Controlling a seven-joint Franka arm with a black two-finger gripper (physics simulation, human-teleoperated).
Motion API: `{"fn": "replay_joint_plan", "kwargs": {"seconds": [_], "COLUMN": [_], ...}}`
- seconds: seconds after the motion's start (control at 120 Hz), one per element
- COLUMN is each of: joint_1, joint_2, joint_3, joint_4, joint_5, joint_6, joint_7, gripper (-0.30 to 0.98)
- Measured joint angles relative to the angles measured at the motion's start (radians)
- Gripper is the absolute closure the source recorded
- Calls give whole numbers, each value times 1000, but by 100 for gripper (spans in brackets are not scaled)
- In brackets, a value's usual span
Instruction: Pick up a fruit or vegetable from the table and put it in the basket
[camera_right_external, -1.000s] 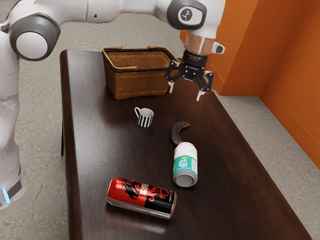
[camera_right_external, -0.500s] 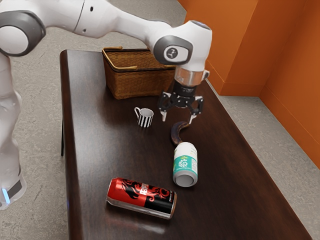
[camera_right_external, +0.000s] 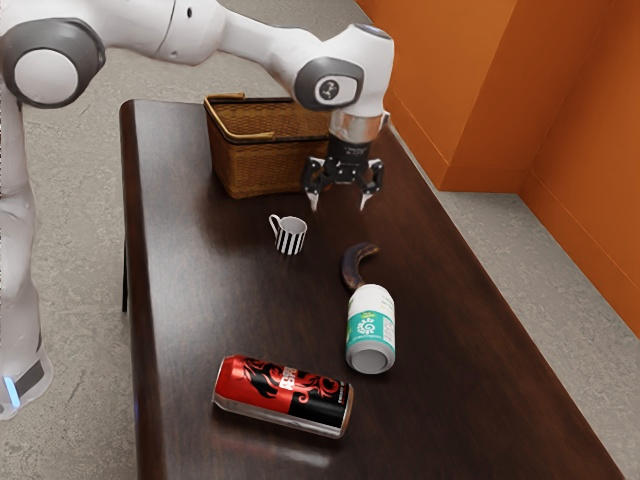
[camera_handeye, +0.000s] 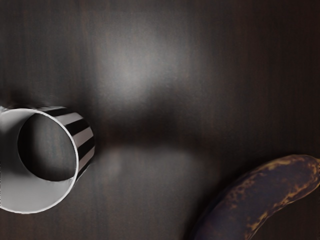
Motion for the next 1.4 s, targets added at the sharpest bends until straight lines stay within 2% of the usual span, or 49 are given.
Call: {"fn": "replay_joint_plan", "kwargs": {"seconds": [0.167,0.217,0.325,0.375,0.525,0.717,1.008,1.4], "joint_1": [124,94,-47,-72,-33,-57,-60,-53], "joint_2": [61,71,86,107,145,121,130,171], "joint_3": [-14,-19,-24,-24,-23,-40,-64,-66], "joint_4": [71,84,101,135,155,48,20,-4], "joint_5": [7,9,10,10,3,-3,-5,-41], "joint_6": [3,4,6,6,7,55,114,150], "joint_7": [29,36,51,58,76,83,87,88], "gripper": [0,0,0,0,0,0,0,0]}}
